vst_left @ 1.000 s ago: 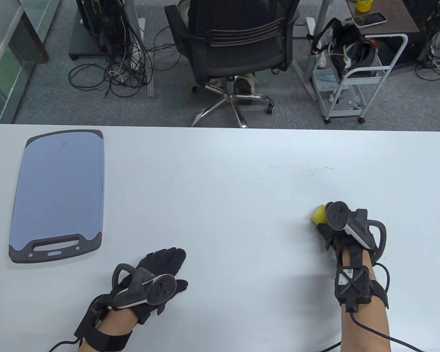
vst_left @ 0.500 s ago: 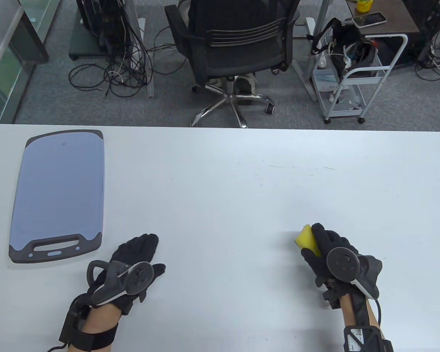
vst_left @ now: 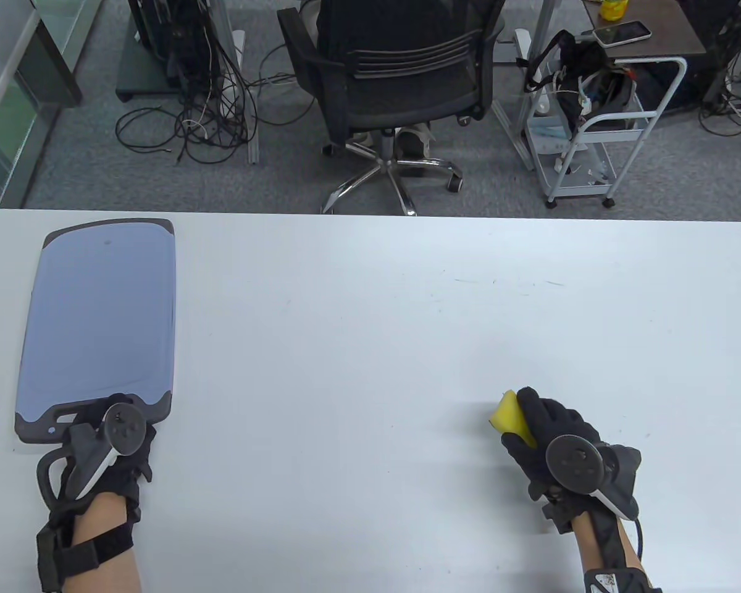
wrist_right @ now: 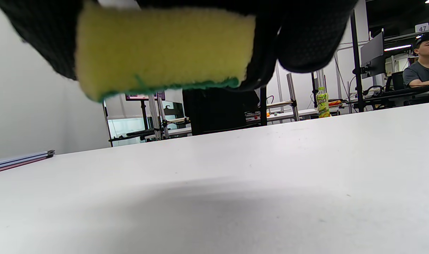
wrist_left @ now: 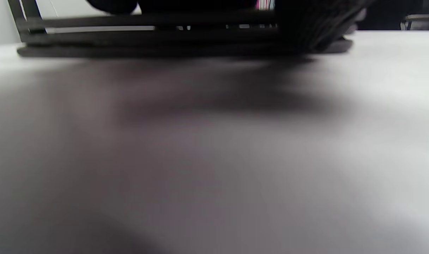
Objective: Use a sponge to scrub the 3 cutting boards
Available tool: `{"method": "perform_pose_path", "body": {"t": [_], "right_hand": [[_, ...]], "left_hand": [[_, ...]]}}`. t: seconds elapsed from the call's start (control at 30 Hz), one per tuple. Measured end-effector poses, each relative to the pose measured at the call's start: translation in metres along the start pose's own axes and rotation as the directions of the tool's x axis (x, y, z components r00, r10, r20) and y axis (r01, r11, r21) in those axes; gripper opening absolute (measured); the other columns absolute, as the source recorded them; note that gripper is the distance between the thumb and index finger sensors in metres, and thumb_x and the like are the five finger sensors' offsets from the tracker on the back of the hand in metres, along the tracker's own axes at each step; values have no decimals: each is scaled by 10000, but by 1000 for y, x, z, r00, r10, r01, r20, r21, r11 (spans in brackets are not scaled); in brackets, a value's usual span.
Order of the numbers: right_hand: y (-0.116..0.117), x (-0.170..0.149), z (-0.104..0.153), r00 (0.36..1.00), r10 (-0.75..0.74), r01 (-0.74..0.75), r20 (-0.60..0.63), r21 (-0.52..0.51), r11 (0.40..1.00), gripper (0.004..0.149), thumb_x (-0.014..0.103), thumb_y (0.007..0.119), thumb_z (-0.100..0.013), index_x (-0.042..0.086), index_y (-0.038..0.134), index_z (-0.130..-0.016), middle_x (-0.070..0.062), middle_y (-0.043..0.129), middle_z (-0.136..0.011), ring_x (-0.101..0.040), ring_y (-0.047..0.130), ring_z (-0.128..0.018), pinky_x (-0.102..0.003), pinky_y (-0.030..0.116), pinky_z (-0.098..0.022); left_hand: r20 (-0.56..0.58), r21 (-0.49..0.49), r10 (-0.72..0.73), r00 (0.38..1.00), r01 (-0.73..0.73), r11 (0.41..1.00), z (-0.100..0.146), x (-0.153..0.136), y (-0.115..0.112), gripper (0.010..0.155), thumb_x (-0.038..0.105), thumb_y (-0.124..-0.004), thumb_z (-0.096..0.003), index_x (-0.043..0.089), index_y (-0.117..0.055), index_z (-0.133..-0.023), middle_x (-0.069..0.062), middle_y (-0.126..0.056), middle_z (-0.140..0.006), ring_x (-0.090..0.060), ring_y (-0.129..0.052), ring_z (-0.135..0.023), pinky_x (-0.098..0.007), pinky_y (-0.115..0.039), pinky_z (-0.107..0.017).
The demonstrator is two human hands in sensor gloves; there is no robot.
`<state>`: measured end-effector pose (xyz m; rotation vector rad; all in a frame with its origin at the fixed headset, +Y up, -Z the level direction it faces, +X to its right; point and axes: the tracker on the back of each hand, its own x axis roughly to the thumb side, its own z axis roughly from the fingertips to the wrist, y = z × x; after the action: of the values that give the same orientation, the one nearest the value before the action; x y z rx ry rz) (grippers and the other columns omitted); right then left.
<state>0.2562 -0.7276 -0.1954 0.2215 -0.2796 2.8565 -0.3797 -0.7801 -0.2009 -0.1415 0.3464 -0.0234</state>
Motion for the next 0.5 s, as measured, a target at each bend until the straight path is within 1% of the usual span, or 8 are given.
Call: {"method": "perform_pose_path", "body": {"t": [0.1, 0.2, 0.3, 0.33, 0.37, 0.43, 0.47, 0.5], "right_hand": [[1, -3, 0, 1000, -4, 4, -9, 2, 1000, 752, 555, 826, -422, 181, 646, -1049, -91, 772, -933, -279, 844, -742, -520, 724, -598], [2, -3, 0, 1000, 4, -4, -15, 8, 1000, 752, 555, 826, -422, 183, 644, -1050, -90, 771, -935, -279, 844, -743, -521, 722, -598], [3, -3, -1, 1000, -7, 7, -21, 9, 1000, 753, 554, 825, -423, 181, 641, -1051, -91, 767, -937, -280, 842, -745, -522, 721, -599], [3, -3, -1, 1000, -9, 9, -19, 10, 1000, 752, 554, 825, -424, 181, 641, -1051, -92, 767, -937, -281, 840, -746, -523, 720, -598], [4, -2, -1, 1000, -1, 2, -17, 12, 1000, 754, 553, 825, -423, 182, 640, -1052, -92, 765, -939, -282, 839, -747, -523, 719, -599], [3, -2, -1, 1000, 19, -19, -11, 14, 1000, 753, 554, 825, -423, 183, 639, -1052, -91, 765, -939, -281, 839, -748, -521, 720, -600], [3, -3, -1, 1000, 23, -23, -11, 9, 1000, 754, 554, 824, -423, 183, 637, -1052, -90, 764, -940, -280, 839, -748, -521, 721, -600], [2, -3, -1, 1000, 19, -19, -12, 5, 1000, 753, 555, 823, -424, 182, 638, -1052, -90, 765, -938, -279, 840, -747, -520, 721, -600]], "left_hand": [[38, 22, -62, 997, 61, 998, -2, 0, 2, 702, 524, -804, -482, 204, -600, -1073, -73, -741, -1078, -387, -737, -1037, -618, -621, -745], [75, 39, -2, 997, -1, 999, -5, -5, 2, 658, 505, -818, -465, 240, -651, -1044, -56, -767, -1054, -369, -766, -1019, -622, -610, -748], [131, 74, 47, 990, -57, 996, -2, -3, 5, 661, 527, -743, -492, 245, -578, -1067, -53, -701, -1071, -365, -723, -1018, -629, -556, -763], [141, 115, 65, 988, -81, 990, 0, 3, 7, 671, 516, -698, -503, 219, -522, -1079, -81, -650, -1079, -397, -673, -1015, -654, -502, -768], [135, 207, 60, 989, -87, 975, 3, 13, 12, 673, 507, -634, -508, 197, -458, -1079, -103, -602, -1079, -421, -627, -1005, -671, -447, -766], [162, 351, 56, 985, -111, 930, 11, 28, 24, 672, 528, -517, -492, 178, -387, -1050, -100, -587, -1006, -385, -635, -910, -677, -430, -739], [186, 473, 115, 976, -191, 860, 19, 36, 32, 658, 524, -489, -484, 165, -396, -1027, -101, -613, -957, -353, -668, -850, -673, -463, -709], [179, 514, 181, 967, -249, 821, 23, 38, 36, 648, 519, -481, -483, 157, -409, -1016, -95, -636, -935, -333, -700, -812, -669, -492, -679]]}}
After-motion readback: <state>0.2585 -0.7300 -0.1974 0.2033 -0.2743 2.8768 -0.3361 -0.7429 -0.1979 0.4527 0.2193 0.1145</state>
